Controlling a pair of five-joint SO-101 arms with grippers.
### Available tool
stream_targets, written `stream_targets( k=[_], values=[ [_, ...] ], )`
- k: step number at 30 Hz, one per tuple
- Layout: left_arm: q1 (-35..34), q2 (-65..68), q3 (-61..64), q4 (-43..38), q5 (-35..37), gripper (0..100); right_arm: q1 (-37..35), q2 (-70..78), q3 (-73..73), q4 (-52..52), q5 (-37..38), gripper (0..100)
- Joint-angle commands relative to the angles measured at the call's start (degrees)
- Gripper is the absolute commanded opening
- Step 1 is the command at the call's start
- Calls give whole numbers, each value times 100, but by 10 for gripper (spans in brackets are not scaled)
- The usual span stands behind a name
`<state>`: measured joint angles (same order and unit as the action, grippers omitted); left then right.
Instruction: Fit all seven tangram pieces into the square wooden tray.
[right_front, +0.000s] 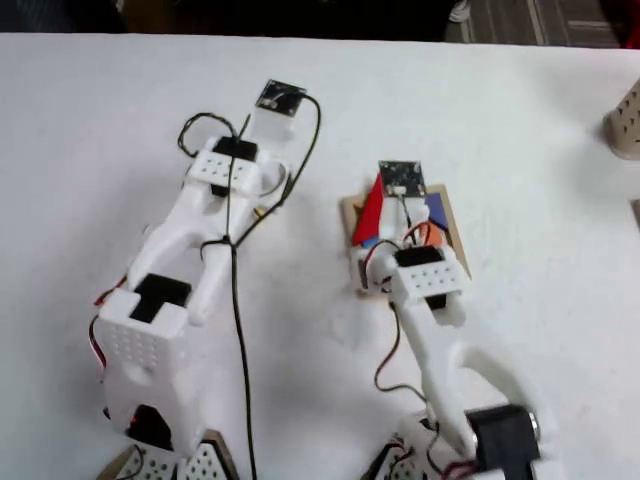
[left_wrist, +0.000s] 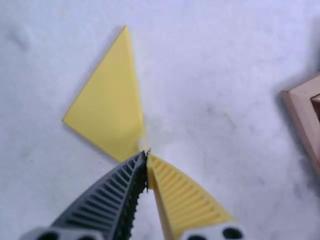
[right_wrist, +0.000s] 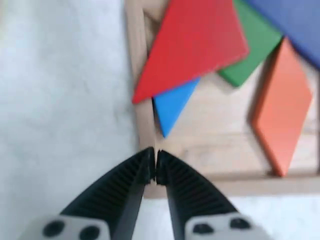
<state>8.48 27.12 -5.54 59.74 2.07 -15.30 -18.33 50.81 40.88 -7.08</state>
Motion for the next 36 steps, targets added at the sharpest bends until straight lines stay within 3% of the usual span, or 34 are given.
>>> stream_targets(
  k=[1,11,36],
  values=[
    [31,-48,-281,44,26,31,66,-426,-26,-268,-44,19],
    [31,-48,-281,53,26,31,75,602,-35,-1358,9,20],
    [31,-48,-273,70,26,31,268,892,88,-1727,545,18]
  ],
)
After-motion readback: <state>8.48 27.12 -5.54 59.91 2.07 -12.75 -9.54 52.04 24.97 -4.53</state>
